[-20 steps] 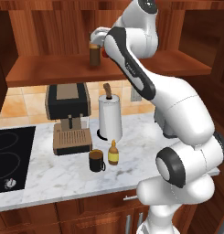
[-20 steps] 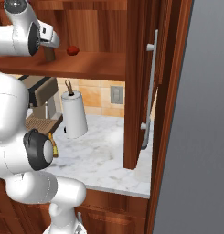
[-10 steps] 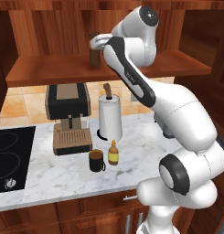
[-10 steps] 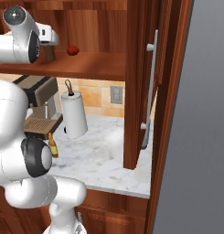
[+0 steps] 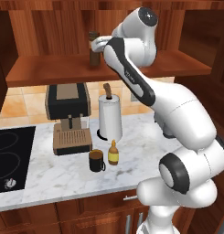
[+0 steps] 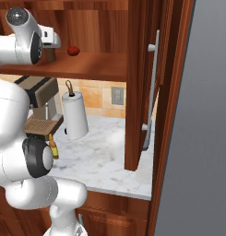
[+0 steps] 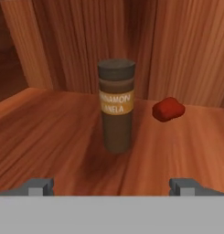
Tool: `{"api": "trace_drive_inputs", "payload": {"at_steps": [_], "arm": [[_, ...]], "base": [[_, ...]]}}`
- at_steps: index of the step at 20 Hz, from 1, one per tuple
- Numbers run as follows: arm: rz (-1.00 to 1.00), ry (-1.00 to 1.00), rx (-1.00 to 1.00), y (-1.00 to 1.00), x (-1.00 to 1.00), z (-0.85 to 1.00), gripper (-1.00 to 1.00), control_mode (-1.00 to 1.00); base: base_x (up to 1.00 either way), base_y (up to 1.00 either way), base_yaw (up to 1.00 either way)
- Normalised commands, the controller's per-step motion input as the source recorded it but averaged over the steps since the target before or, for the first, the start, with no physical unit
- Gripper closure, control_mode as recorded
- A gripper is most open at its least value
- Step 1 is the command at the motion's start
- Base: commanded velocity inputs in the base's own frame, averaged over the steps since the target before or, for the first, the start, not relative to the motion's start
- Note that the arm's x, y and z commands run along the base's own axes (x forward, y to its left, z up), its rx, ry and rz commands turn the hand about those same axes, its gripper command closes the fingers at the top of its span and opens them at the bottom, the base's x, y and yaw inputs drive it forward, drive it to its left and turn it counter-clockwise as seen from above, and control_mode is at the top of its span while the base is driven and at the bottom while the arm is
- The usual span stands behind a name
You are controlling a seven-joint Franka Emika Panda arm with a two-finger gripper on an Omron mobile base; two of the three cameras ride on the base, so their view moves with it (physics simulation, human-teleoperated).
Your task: Pick the cinnamon and honey bottle from the cabinet and place them next to the mug.
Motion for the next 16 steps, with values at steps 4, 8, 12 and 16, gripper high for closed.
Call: {"api": "trace_drive_inputs", "payload": {"at_steps": [4,8,12,16], "arm": [[0.0,0.13,0.0,0.0,0.29,0.0,-1.0,-1.0],[0.0,0.06,0.0,0.0,0.36,-0.02,-1.0,-1.0],[-0.02,0.0,-0.02,0.08,0.25,-0.11,-1.0,-1.0],[-0.01,-0.01,-0.04,0.16,0.18,-0.05,-1.0,-1.0]], "base": [[0.0,0.0,0.0],[0.0,0.0,0.0],[0.0,0.0,0.0],[0.0,0.0,0.0]]}}
